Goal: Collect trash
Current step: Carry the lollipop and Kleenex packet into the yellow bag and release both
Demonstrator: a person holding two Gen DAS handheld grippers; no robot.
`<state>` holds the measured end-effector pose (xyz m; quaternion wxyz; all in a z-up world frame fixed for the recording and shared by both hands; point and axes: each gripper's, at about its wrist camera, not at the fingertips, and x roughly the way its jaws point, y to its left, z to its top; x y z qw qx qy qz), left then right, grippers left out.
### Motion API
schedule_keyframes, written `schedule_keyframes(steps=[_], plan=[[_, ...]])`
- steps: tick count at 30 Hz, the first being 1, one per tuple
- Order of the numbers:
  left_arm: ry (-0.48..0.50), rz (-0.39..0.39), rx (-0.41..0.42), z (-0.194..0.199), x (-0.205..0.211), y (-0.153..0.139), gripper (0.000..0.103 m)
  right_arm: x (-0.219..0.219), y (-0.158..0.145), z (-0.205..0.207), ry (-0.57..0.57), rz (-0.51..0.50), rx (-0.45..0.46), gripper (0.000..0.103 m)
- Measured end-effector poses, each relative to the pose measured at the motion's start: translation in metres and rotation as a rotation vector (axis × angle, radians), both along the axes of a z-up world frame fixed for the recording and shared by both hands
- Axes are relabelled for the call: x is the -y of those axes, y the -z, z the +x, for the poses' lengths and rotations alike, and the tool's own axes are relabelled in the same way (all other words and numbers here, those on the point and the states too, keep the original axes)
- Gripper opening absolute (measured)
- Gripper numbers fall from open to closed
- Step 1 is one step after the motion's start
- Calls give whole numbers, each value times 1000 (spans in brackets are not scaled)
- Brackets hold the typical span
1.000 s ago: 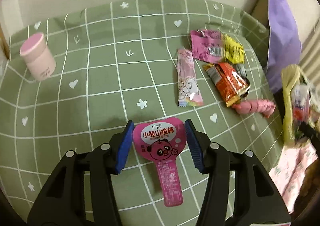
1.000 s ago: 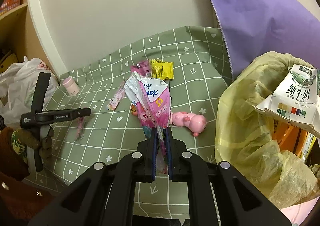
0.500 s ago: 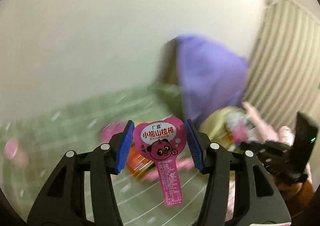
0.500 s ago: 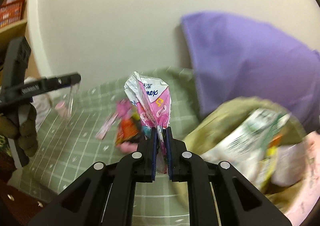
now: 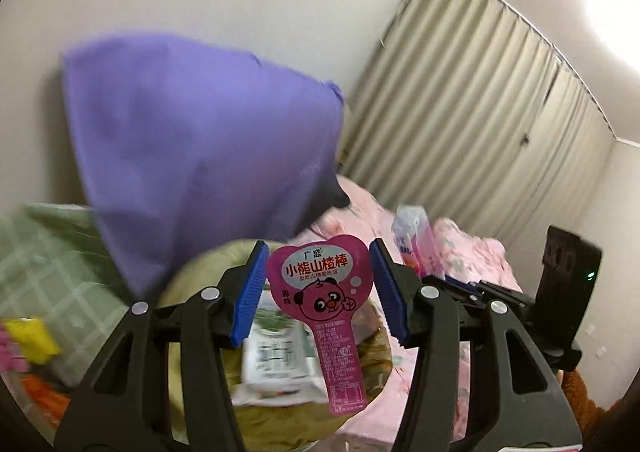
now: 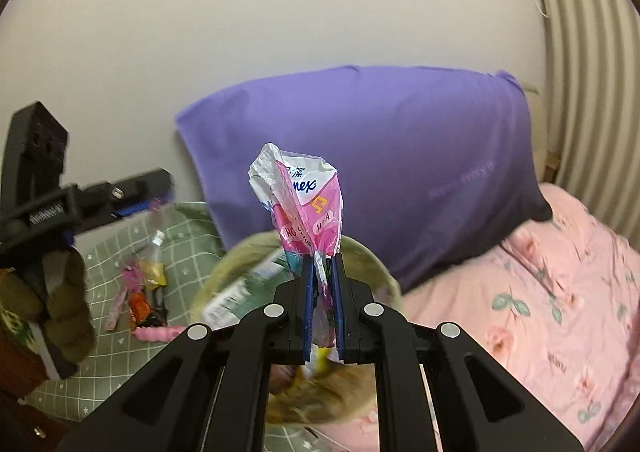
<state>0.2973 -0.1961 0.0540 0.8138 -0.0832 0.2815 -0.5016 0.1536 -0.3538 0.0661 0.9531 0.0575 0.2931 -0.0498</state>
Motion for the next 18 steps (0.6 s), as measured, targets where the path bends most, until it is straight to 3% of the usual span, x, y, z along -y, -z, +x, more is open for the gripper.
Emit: schedule_keyframes(steps=[3,5,8,13,18], plan=[[57,95,-46,11,36,29,49,9,10,2,26,8,-20,10],[84,206,-72,17,59,52,49,16,16,3,35,19,-33,10],[101,302,-63,25,79,69,49,21,25,8,31,18,-53,10],[109,357,-60,39,96,77,48,24,42,20,31,29,-84,10],[115,347,-167,54,90,96,48,27,55,26,36,46,-110,10]])
